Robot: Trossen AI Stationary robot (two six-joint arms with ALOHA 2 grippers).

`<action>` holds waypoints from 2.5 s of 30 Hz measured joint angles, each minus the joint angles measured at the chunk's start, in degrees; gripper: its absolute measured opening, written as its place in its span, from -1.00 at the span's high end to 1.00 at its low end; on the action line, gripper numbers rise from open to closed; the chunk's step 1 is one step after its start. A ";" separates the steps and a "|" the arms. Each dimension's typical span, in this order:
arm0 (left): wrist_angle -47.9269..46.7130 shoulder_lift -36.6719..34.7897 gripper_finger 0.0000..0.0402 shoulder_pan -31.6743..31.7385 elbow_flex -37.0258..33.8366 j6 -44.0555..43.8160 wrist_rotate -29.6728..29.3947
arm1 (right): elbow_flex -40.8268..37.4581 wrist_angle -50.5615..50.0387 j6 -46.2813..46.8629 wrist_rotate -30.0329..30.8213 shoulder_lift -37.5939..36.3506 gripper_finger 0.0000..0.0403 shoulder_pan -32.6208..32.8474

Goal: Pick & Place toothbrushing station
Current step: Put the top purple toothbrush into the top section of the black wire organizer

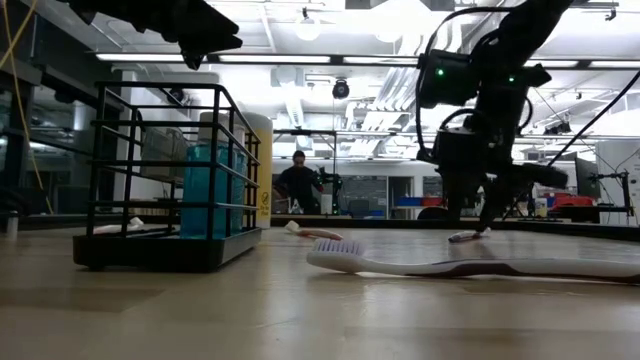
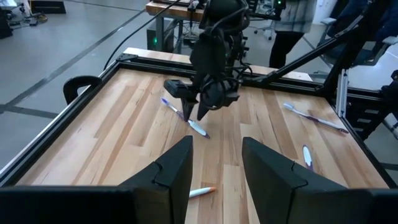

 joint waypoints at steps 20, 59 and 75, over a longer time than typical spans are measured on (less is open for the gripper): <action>0.00 0.01 0.32 0.00 0.00 0.01 0.00 | -1.84 -1.31 -1.45 -0.12 -0.02 0.14 -4.20; 0.02 0.00 0.32 0.02 0.00 0.01 0.00 | -2.91 0.27 0.27 2.98 -0.02 0.58 -4.95; 0.02 -0.01 0.32 0.02 0.00 -0.01 0.00 | -2.91 0.81 -0.18 0.08 -0.02 0.75 -4.88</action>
